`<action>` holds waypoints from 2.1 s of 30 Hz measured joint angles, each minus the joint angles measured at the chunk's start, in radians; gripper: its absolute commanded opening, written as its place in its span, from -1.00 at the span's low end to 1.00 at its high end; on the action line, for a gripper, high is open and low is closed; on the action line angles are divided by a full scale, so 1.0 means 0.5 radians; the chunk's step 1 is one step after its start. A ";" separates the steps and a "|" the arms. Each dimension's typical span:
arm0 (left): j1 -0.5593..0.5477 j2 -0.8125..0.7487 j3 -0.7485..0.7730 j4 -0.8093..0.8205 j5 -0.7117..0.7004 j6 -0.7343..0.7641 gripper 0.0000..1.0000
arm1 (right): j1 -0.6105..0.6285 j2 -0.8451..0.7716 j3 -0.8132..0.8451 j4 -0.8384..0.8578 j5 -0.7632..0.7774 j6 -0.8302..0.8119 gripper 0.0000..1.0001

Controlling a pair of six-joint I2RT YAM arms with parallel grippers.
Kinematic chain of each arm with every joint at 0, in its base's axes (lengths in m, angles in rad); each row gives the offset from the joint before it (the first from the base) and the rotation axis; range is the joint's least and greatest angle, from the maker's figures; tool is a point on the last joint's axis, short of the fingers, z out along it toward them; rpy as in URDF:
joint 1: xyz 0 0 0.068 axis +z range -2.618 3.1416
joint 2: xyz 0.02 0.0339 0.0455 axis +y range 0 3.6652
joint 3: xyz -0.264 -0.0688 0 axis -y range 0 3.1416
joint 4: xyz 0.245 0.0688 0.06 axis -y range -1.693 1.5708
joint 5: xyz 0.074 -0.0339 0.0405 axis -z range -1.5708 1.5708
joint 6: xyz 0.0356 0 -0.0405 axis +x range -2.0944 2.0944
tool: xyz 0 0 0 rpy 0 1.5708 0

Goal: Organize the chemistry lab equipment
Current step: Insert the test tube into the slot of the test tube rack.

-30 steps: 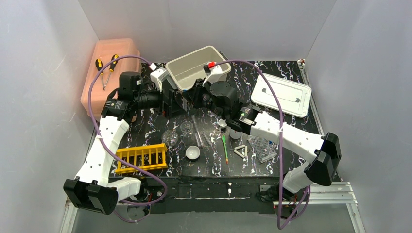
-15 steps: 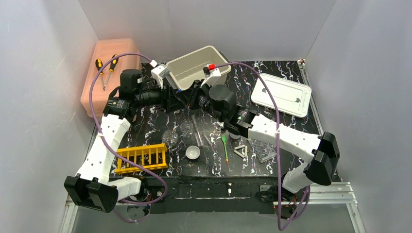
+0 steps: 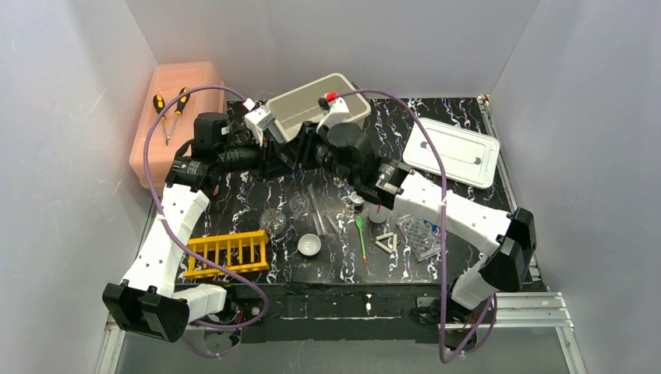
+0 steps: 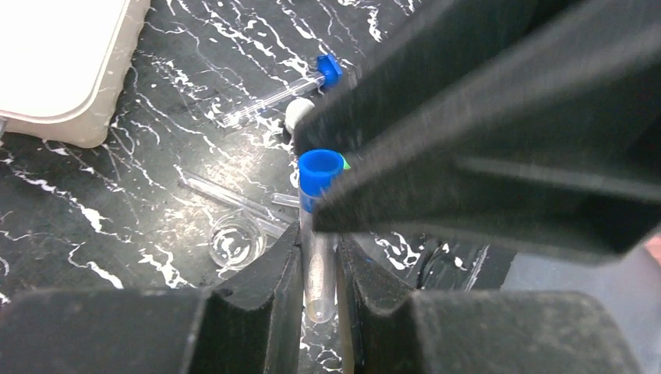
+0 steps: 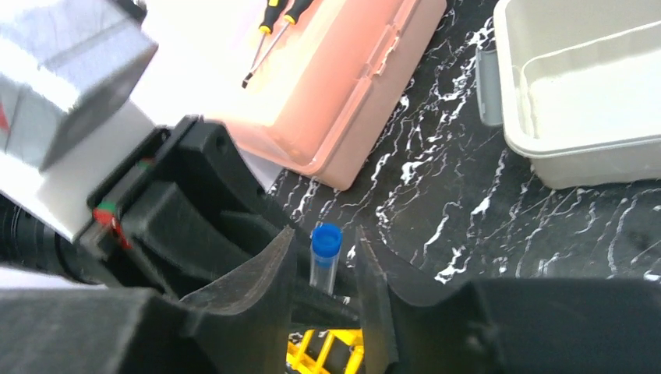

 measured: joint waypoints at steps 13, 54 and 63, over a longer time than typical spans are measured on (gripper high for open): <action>-0.017 -0.069 0.000 -0.166 -0.121 0.394 -0.82 | -0.388 0.294 0.714 -0.883 -0.861 -0.102 0.15; -0.134 -0.067 0.011 -0.336 -0.285 0.552 0.97 | -0.367 0.391 0.570 -0.942 -1.109 -0.165 -0.97; -0.134 -0.015 0.111 -0.421 -0.342 0.372 0.97 | -0.394 -0.005 0.226 -1.325 -0.626 -0.444 -0.97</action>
